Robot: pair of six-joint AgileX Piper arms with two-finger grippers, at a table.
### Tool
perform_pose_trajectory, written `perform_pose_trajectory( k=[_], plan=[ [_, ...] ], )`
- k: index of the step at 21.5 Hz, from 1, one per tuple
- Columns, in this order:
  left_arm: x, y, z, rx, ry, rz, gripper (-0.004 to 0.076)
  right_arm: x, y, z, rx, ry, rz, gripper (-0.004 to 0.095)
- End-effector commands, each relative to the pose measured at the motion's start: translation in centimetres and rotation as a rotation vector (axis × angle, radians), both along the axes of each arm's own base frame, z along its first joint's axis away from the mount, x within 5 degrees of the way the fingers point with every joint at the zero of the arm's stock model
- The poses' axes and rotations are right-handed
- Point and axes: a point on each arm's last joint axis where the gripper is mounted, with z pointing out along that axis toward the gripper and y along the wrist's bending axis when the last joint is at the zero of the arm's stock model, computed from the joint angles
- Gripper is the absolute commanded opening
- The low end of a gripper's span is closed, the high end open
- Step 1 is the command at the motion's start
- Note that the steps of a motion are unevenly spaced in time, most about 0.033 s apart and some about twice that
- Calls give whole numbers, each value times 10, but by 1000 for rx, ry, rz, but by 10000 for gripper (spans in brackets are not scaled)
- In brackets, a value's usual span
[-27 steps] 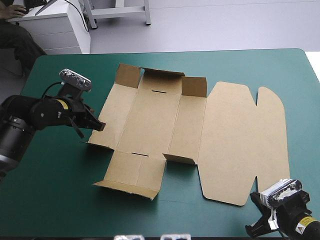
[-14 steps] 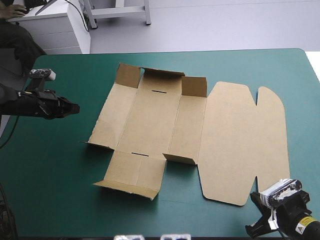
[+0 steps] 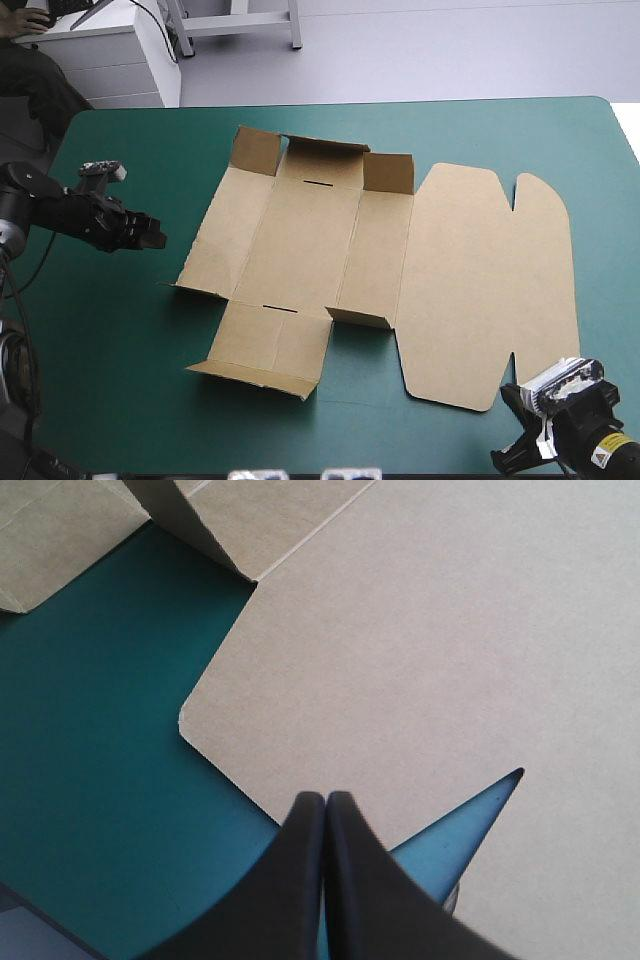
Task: Fold the box
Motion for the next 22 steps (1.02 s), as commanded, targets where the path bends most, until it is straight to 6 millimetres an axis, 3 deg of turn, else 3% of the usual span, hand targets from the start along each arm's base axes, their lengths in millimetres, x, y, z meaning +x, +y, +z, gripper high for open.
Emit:
perform_pose_trajectory(
  k=[1, 5, 12, 22],
  plan=[
    [20, 5, -14, -27, -18, 37, 482, 3, 1, 11, 31, -57, -7, -19],
    [37, 8, -43, -58, 59, -47, 482, 3, 1, 11, 31, -57, -7, -19],
    [62, -1, -44, -262, 16, -110, 482, 3, 1, 11, 31, -56, -9, -19],
    [65, -8, -61, -276, 104, -81, 482, 3, 1, 11, 31, -56, -9, -19]
  ],
)
